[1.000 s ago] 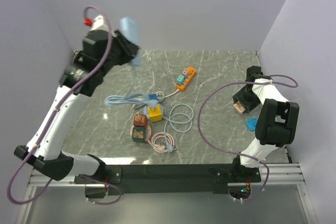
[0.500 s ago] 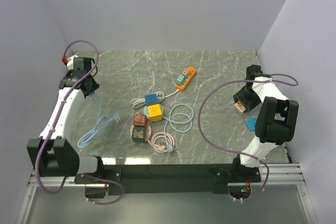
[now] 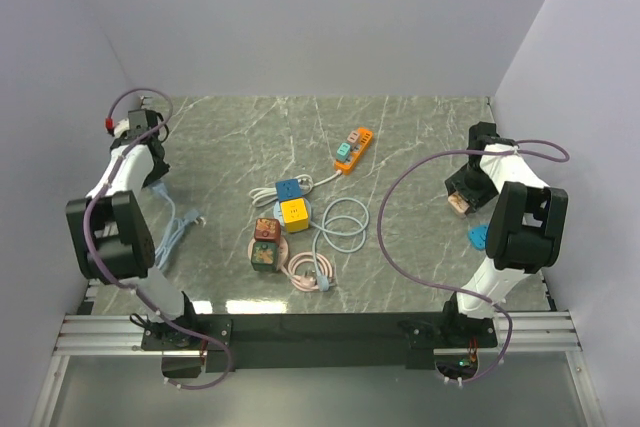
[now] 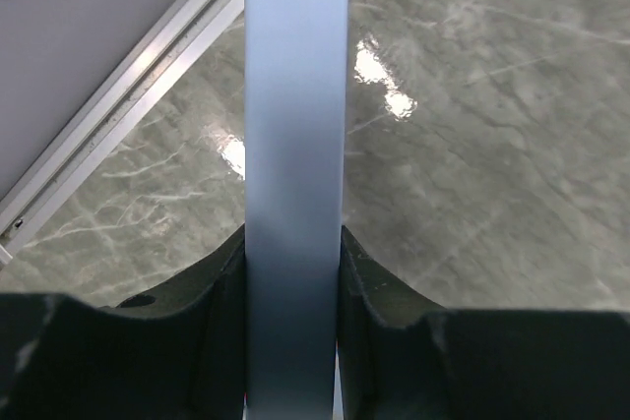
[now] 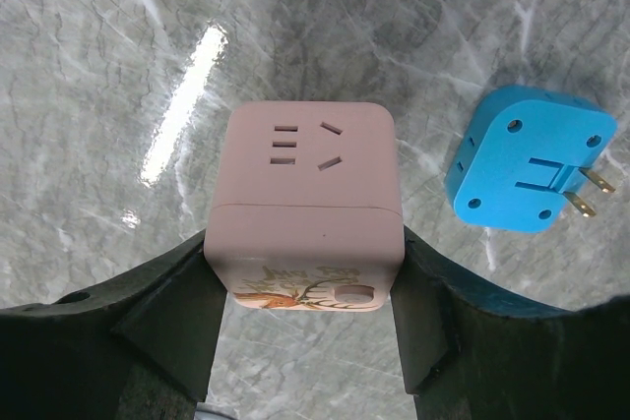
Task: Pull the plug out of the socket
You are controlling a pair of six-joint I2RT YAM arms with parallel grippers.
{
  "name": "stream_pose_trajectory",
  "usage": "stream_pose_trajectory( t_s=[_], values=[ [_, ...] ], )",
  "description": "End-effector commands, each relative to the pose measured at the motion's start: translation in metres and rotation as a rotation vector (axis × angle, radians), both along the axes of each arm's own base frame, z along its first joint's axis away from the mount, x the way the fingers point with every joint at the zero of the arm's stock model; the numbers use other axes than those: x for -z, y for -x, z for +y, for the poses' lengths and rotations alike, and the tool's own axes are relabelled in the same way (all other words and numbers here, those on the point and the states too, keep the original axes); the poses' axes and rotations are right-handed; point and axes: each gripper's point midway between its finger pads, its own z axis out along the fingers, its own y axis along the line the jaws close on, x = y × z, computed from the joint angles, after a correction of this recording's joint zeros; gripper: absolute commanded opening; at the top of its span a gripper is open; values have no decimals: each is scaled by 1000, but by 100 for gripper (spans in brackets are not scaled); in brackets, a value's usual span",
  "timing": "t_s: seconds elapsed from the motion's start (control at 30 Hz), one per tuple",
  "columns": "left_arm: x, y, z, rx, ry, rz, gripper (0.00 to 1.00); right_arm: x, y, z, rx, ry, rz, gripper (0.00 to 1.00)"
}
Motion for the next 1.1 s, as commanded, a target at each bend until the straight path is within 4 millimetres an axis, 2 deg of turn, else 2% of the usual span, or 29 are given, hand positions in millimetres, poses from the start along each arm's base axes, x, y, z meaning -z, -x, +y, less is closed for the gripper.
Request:
stream_pose_trajectory(
  t_s=[0.0,0.03,0.07,0.1,0.13,0.2,0.23,0.27,0.4,0.43,0.5,0.53,0.57,0.6,0.63,0.73,0.8,0.87,0.93,0.97,1.03,1.07],
  values=[
    [-3,-14,12,-22,-52,3,1,8,15,-24,61,98,80,17],
    [1,-14,14,-29,-52,14,2,7,16,-25,69,102,79,21],
    [6,-12,15,-45,-52,33,7,5,16,-25,69,103,76,23],
    [13,-14,17,-51,-46,52,15,3,16,-26,69,109,77,25],
    [16,-13,19,-59,-40,60,29,1,17,-27,77,114,78,26],
    [19,-13,20,-74,-32,66,39,-6,18,-30,82,133,71,33],
    [17,-13,22,-80,-35,63,50,-9,19,-34,90,158,73,40],
    [16,-13,22,-86,-30,57,53,-14,20,-37,96,174,67,45],
    [-5,-12,20,-93,-11,5,65,-27,23,-45,114,223,62,47],
    [-10,-11,19,-93,-8,-8,74,-28,24,-47,118,233,69,53],
    [-28,-10,14,-79,3,-55,87,-31,23,-48,122,237,75,59],
    [-32,-10,9,-61,25,-71,89,-32,23,-48,124,238,78,60],
    [-37,-10,5,-51,41,-89,89,-36,21,-50,130,247,70,66],
    [-48,-10,0,-34,57,-122,92,-38,20,-51,131,251,66,67],
    [-51,-11,-11,2,111,-137,99,-40,18,-51,127,251,59,81],
    [-68,-9,-37,97,173,-203,99,-56,11,-50,115,242,17,83],
    [-81,-7,-62,198,230,-258,99,-67,7,-48,98,234,-23,95],
    [-89,-1,-85,280,280,-288,99,-80,2,-45,78,222,-72,95],
    [-91,3,-104,353,338,-301,99,-89,-4,-32,24,165,-110,96],
    [-93,9,-119,403,382,-313,99,-93,-16,-16,-39,128,-171,96],
    [-95,16,-137,458,418,-323,99,-109,-18,10,-156,105,-228,97],
    [-95,24,-157,527,479,-338,99,-113,-25,41,-254,77,-267,97]
  ],
)
